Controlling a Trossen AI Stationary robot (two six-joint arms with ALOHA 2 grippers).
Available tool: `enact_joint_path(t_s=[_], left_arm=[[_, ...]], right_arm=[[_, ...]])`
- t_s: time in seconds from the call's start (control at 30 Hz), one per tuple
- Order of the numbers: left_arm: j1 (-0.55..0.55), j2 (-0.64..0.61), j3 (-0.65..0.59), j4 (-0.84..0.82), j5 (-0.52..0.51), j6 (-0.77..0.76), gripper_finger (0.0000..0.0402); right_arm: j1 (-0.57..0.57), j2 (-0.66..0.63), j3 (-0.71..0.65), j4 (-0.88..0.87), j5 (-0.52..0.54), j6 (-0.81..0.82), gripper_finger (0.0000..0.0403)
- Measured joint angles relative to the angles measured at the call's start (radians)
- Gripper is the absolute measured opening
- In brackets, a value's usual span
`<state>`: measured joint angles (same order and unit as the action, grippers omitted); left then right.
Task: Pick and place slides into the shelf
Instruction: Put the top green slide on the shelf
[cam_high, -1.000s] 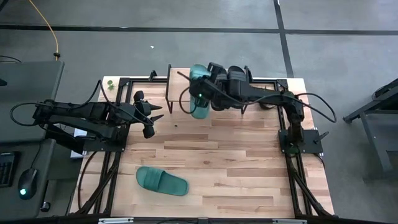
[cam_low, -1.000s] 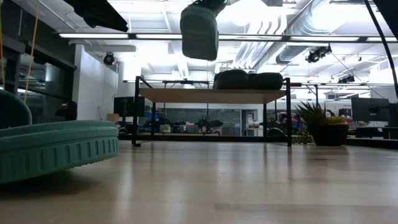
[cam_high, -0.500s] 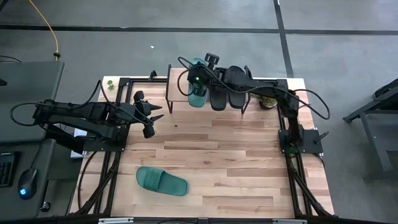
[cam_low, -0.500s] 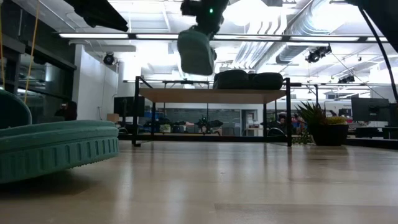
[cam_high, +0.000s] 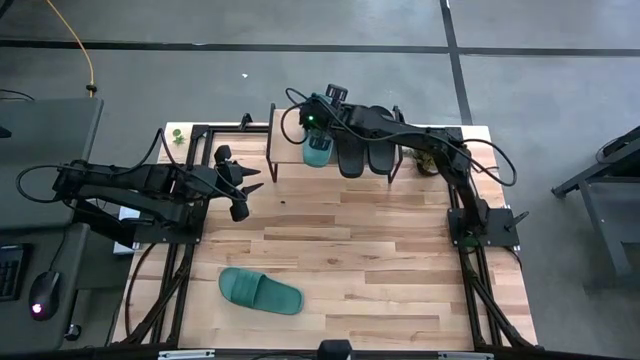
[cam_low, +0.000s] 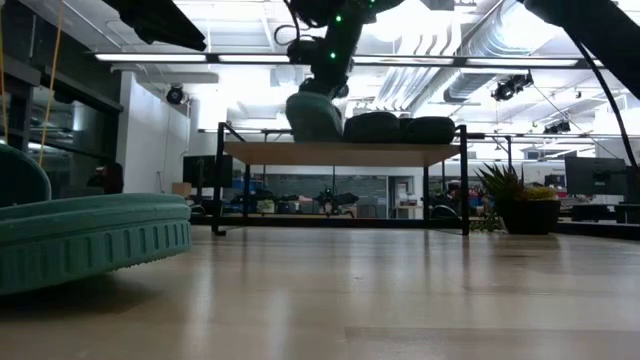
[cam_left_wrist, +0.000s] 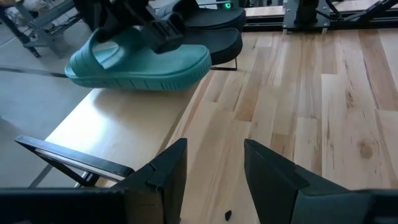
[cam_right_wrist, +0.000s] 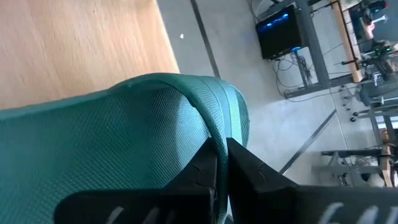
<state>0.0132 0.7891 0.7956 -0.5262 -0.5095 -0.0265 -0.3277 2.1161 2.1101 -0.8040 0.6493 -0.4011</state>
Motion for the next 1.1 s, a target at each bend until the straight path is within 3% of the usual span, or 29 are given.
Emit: enact_joint_path(t_s=[0.97, 1.1], left_arm=[[0.000, 0.000, 0.000, 0.000, 0.000, 0.000, 0.0143], [0.000, 0.000, 0.000, 0.000, 0.000, 0.000, 0.0143]], right_arm=[[-0.002, 0.031, 0.001, -0.120, -0.008, 0.024, 0.0001], [-0.002, 0.031, 0.001, -0.120, -0.004, 0.023, 0.0015]])
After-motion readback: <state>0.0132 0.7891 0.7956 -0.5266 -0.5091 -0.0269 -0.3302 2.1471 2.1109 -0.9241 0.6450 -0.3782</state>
